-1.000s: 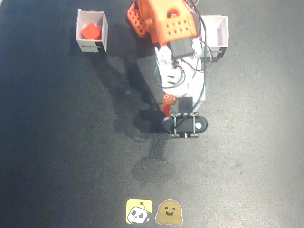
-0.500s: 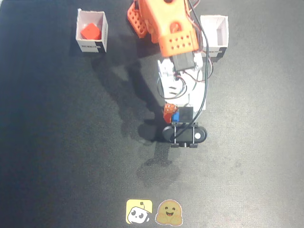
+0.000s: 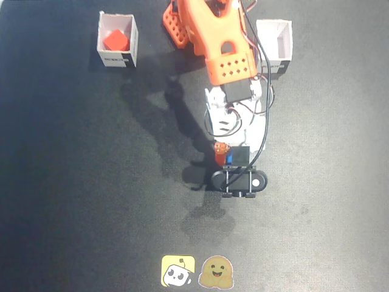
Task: Put the red cube in the right box and the blue cube in the left box.
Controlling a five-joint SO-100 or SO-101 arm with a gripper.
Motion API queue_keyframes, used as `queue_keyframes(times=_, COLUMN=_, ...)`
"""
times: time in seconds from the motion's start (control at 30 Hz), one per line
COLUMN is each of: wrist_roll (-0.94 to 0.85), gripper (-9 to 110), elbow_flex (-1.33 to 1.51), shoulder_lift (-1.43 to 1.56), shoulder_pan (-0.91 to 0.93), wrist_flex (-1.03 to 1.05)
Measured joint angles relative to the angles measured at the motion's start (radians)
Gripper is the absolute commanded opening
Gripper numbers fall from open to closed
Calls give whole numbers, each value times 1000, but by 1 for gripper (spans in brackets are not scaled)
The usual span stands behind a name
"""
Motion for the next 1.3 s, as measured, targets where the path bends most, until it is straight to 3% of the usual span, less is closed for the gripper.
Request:
queue_keyframes(times=0.33, wrist_roll=20, gripper=8, elbow_flex=0, shoulder_lift=-6, shoulder_pan=0, wrist_flex=15)
queue_keyframes(times=1.03, wrist_roll=34, gripper=9, elbow_flex=-21, shoulder_lift=393, shoulder_pan=-12, wrist_flex=500)
queue_keyframes(times=1.3, wrist_roll=60, gripper=9, elbow_flex=-23, shoulder_lift=580, shoulder_pan=-129, wrist_flex=690)
